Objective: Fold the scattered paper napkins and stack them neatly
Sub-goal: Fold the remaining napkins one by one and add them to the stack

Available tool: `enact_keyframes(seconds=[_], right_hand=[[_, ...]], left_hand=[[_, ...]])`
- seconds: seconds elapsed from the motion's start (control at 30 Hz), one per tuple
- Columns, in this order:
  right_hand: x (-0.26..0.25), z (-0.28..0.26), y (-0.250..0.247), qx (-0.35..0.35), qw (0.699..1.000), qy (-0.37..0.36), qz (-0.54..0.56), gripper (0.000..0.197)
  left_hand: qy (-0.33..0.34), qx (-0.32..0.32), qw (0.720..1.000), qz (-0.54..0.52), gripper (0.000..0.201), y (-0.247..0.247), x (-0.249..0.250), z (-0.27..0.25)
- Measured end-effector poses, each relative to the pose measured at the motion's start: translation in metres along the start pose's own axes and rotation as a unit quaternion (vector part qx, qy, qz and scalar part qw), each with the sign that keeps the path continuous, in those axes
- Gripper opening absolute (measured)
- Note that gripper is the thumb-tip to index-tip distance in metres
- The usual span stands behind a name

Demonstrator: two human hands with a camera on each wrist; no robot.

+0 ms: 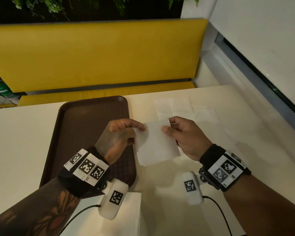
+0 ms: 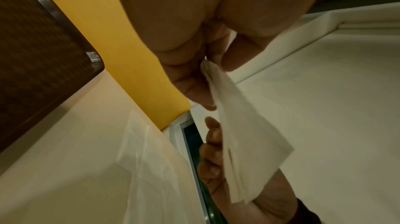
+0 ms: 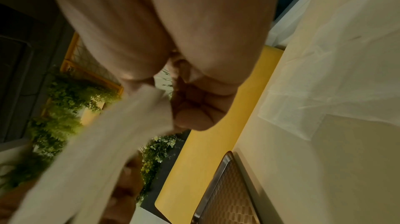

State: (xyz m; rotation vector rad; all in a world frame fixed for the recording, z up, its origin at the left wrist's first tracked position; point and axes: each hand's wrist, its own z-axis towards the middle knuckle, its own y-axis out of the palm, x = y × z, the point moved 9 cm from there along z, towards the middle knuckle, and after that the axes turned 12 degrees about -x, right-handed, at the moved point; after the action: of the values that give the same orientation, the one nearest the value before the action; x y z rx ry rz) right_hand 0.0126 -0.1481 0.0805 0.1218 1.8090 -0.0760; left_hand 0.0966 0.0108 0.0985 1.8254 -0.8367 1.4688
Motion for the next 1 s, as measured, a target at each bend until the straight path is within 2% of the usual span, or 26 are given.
enact_keyframes(seconds=[0.07,0.17,0.3,0.4,0.5,0.63,0.77,0.87,1.0], right_hand=[[0.000,0.000,0.001,0.006,1.000,-0.013,-0.027,0.015],[-0.001,0.000,0.006,-0.014,0.999,-0.010,-0.046,0.019],[0.009,-0.001,0.031,-0.104,0.990,0.034,-0.091,0.014],[0.031,-0.006,0.056,-0.164,0.971,0.091,-0.147,0.009],[0.064,-0.014,0.090,-0.227,0.943,0.152,-0.188,0.014],[0.104,-0.022,0.128,-0.286,0.901,0.191,-0.265,0.018],[0.124,-0.020,0.146,-0.275,0.871,0.182,-0.364,0.022],[0.133,-0.020,0.148,-0.254,0.874,0.190,-0.369,0.023],[0.137,-0.022,0.144,-0.222,0.869,0.201,-0.393,0.022]], left_hand=[[0.002,0.009,1.000,0.026,0.008,-0.001,0.002,0.000],[-0.015,0.010,0.996,0.088,0.032,-0.006,-0.003,0.003],[-0.051,-0.003,0.982,0.179,0.028,-0.019,-0.012,-0.005],[-0.128,-0.043,0.952,0.275,0.022,-0.027,-0.028,-0.019],[-0.225,-0.116,0.925,0.282,0.018,-0.033,-0.068,-0.045],[-0.296,-0.159,0.868,0.364,0.016,-0.037,-0.111,-0.076],[-0.327,-0.163,0.840,0.401,0.015,-0.036,-0.138,-0.092],[-0.342,-0.142,0.829,0.418,0.019,-0.035,-0.148,-0.093],[-0.341,-0.134,0.788,0.495,0.025,-0.029,-0.149,-0.089]])
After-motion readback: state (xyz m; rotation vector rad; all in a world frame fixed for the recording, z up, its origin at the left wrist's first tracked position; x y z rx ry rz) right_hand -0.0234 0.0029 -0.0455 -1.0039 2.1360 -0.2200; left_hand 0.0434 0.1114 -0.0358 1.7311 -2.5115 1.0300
